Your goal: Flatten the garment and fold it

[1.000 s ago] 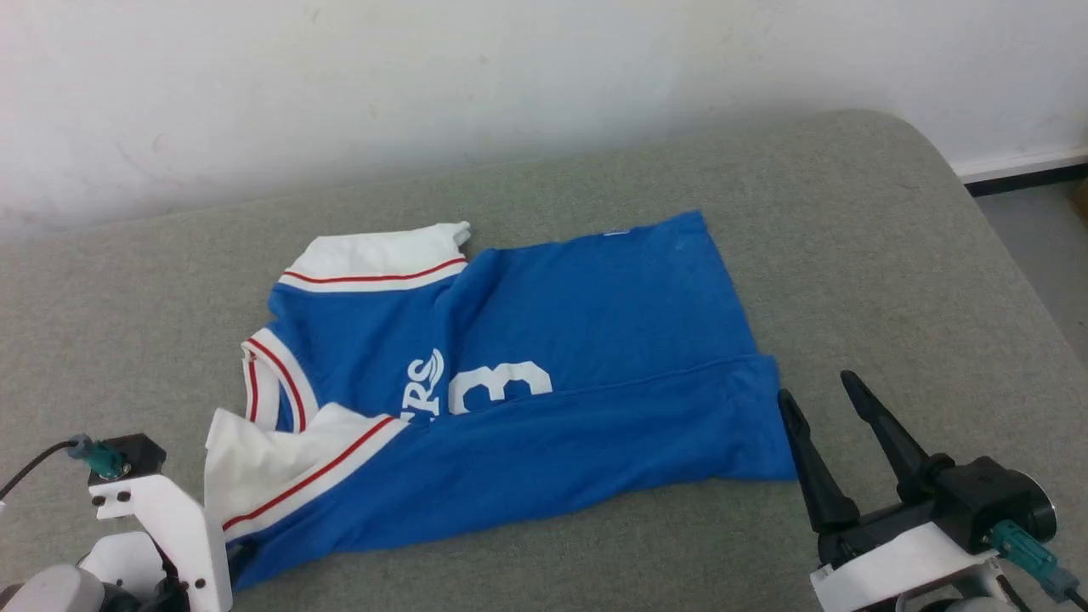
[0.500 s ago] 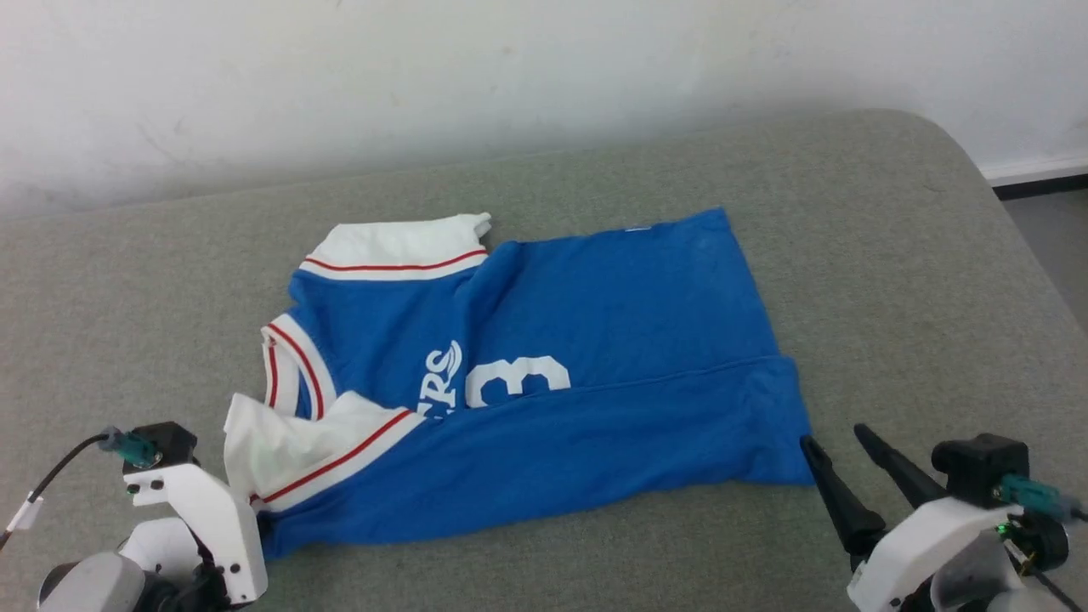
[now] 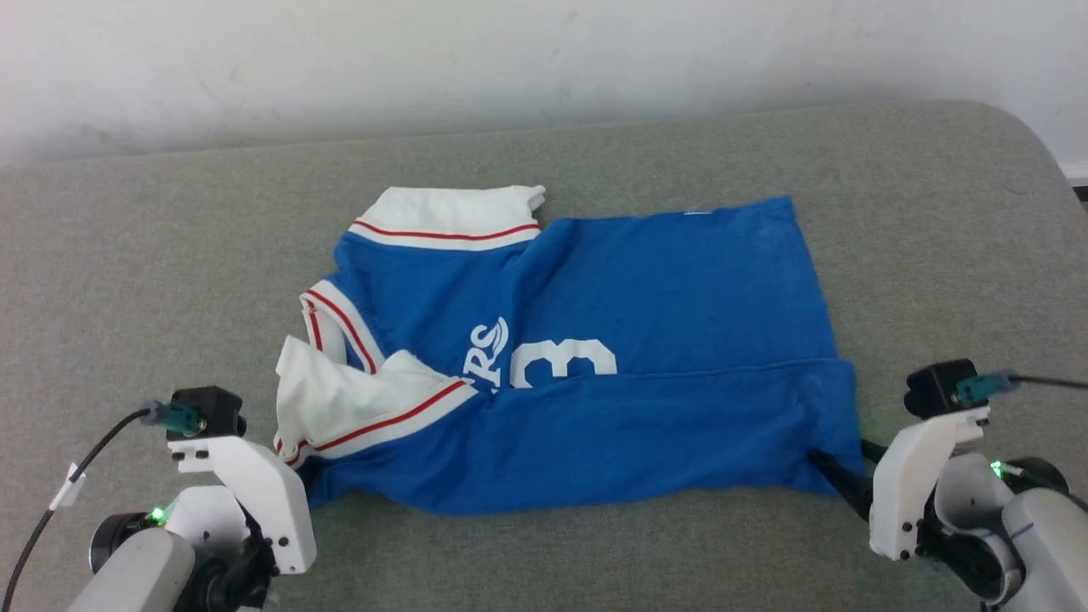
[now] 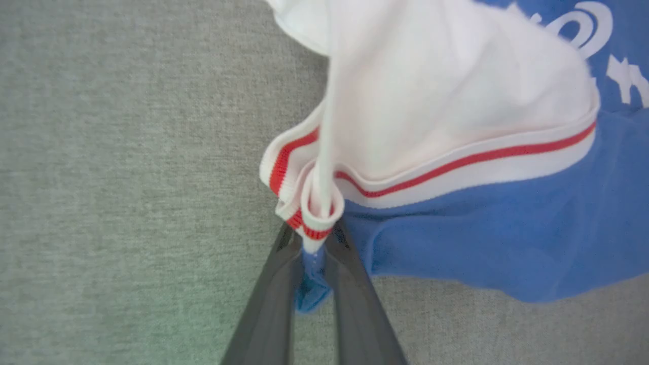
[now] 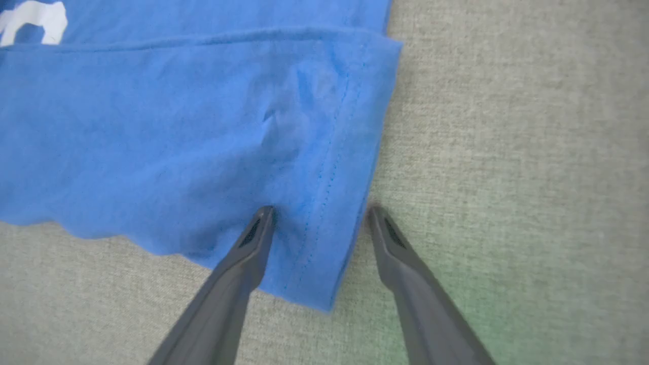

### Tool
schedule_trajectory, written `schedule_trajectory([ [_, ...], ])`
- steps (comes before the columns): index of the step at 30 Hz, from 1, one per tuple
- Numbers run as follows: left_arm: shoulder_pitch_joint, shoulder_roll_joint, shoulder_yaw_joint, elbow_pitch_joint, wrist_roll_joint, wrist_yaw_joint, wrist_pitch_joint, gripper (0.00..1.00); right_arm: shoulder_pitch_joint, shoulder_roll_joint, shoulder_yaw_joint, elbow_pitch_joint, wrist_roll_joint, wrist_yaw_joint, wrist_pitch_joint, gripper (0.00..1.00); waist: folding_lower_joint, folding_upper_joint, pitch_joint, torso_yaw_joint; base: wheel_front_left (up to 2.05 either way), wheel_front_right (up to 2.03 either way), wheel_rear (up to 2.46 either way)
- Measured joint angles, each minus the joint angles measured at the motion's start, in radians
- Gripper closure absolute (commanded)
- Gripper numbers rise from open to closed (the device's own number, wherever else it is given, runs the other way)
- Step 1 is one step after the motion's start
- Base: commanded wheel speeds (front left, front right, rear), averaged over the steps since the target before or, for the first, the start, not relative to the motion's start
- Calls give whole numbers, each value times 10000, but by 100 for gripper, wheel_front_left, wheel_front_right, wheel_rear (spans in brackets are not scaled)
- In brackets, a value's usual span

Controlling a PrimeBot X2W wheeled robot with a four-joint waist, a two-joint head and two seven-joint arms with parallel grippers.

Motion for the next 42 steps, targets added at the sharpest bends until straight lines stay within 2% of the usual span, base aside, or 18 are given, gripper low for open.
schedule_trajectory([
  [1, -7, -4, 0, -40, 0, 0, -2, 100, -161, -58, 121, 79, 96, 0, 259, 0, 0, 0, 42, 44, 0, 0, 0],
  [2, -12, -6, 2, -71, 0, 0, -2, 100, -297, -109, 219, 167, 217, 0, 531, 20, -1, 0, 75, 81, 0, 0, 0],
  [3, -13, -6, 0, -96, -2, 0, -2, 100, -426, -132, 274, 261, 412, -2, 890, 75, -1, 0, 104, 113, 0, 0, 0],
  [4, -13, -8, -8, -111, -2, 0, 0, 100, -552, -174, 324, 303, 608, -15, 1183, 100, -2, 0, 128, 138, 0, 0, 0],
  [7, -17, -21, -42, -132, -2, -2, 2, 100, -717, -297, 518, 326, 978, -27, 1630, 100, -1, 0, 129, 219, 0, 0, 0],
  [10, -16, -36, -73, -92, -2, -2, -4, 100, -781, -336, 779, 276, 1018, -29, 1593, 100, -1, 0, 31, 218, 0, 0, 0],
  [15, 44, 25, -171, -153, 105, -10, -90, 100, -681, -468, 926, -27, 928, -25, 788, 100, 0, 0, -334, 210, 0, 0, 0],
  [22, 726, 376, 94, -650, 50, 150, -282, 100, -231, -752, 1089, -1158, 399, -25, 58, 100, -2, 0, -1115, 254, 0, 0, 0],
  [26, 1485, 832, 470, -1181, -48, 533, -313, 100, 417, -771, 1195, -1812, 324, -21, 221, 100, -3, 0, -1569, 260, 0, 0, 0],
  [31, 2830, 1256, 876, -2182, -311, 1333, -199, 100, 1339, -736, 1034, -2552, 142, -10, 403, 100, -4, 0, -1997, 265, 0, 0, 0],
  [36, 4026, 1321, 1154, -2435, -708, 1808, -88, 100, 2441, -499, 593, -2529, 2, -10, 568, 100, -4, 0, -2108, 284, 0, 0, 0],
  [39, 4387, 1212, 1256, -2280, -909, 1847, -303, 100, 2951, -232, 336, -2290, -184, -8, 428, 100, -5, 0, -2061, 289, 0, 0, 0],
  [40, 4400, 1114, 1271, -2182, -963, 1847, -366, 100, 3069, -75, 274, -2176, -180, -8, 372, 95, -4, 0, -2027, 289, 0, 0, 0],
  [41, 4397, 1039, 1262, -2082, -989, 1847, -364, 87, 3162, 2, 303, -2061, -236, -8, 405, 55, -4, 0, -1993, 290, 0, 0, 0],
  [42, 4388, 982, 1229, -1996, -995, 1839, -366, 24, 3255, 46, 341, -1983, -259, -8, 472, 12, -3, 0, -1953, 291, 0, 0, 0],
])
